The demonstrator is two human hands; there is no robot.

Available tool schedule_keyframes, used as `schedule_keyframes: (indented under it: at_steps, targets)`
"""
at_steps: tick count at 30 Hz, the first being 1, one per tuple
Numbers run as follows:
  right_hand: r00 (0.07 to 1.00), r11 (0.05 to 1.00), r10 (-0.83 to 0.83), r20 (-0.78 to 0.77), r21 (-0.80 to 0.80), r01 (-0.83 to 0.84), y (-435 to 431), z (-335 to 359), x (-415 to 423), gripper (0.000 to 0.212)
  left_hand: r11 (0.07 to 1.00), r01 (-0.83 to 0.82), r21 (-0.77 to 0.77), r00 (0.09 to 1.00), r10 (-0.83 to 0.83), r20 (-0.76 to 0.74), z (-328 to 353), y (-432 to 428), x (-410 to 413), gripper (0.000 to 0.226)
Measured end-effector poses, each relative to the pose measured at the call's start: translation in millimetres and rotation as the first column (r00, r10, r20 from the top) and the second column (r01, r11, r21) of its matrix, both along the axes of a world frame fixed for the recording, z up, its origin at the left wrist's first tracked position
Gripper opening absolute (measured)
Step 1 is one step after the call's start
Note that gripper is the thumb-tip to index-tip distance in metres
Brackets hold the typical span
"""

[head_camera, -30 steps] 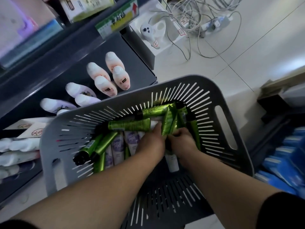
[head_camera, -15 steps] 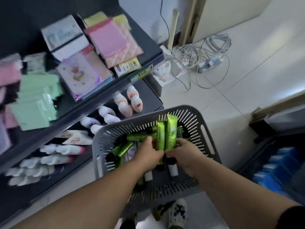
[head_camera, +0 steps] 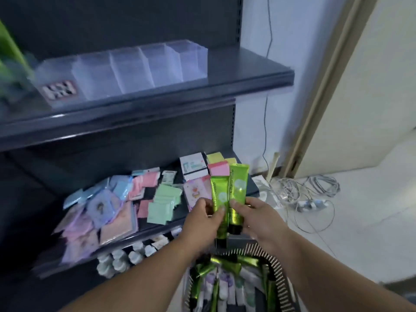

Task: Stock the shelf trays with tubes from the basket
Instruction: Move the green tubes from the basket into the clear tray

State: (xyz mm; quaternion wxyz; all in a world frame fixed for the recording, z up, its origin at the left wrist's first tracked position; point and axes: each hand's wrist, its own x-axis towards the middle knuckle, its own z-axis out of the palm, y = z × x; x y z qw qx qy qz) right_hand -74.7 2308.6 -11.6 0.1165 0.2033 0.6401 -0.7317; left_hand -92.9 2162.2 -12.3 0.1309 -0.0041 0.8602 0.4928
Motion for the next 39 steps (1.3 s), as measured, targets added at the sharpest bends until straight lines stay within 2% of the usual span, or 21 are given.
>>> schedule_keyframes:
  at_steps: [4, 7, 9, 14, 25, 26, 28, 34, 39]
  targets:
    - [0.980, 0.994, 0.106, -0.170, 0.020, -0.104, -36, 68, -6, 0.021, 0.987, -0.069, 0.145, 0.993, 0.082, -0.085, 68, -43, 1, 0.022]
    - [0.948, 0.982, 0.187, -0.258, 0.059, -0.177, -70, 107, -4, 0.019, 0.976, -0.105, 0.189, 0.975, 0.139, -0.174, 110, -83, 8, 0.020]
    - [0.941, 0.983, 0.185, -0.284, 0.066, -0.174, -99, 129, -2, 0.014, 0.966, -0.155, 0.205, 0.953, 0.201, -0.227, 132, -113, 14, 0.013]
    - [0.926, 0.981, 0.192, -0.323, 0.091, -0.172, -181, 177, 0, 0.015, 0.935, -0.257, 0.243, 0.896, 0.325, -0.302, 180, -200, 38, 0.016]
    - [0.868, 0.964, 0.261, -0.422, 0.073, -0.254, -373, 227, -4, 0.016, 0.904, -0.348, 0.248, 0.833, 0.419, -0.360, 234, -412, 65, 0.016]
    - [0.865, 0.963, 0.267, -0.424, 0.079, -0.258, -387, 229, -6, 0.018, 0.903, -0.351, 0.248, 0.831, 0.422, -0.363, 237, -427, 67, 0.015]
    - [0.854, 0.958, 0.286, -0.434, 0.101, -0.269, -410, 230, -9, 0.034, 0.901, -0.360, 0.244, 0.820, 0.430, -0.378, 240, -454, 66, 0.013]
    - [0.784, 0.969, 0.247, -0.570, 0.167, -0.184, -445, 256, -34, 0.063, 0.887, -0.390, 0.248, 0.760, 0.462, -0.457, 271, -498, 43, 0.040]
    - [0.687, 0.969, 0.200, -0.698, 0.246, -0.032, -448, 294, -64, 0.059, 0.922, -0.356, 0.152, 0.707, 0.372, -0.601, 319, -496, 17, 0.038]
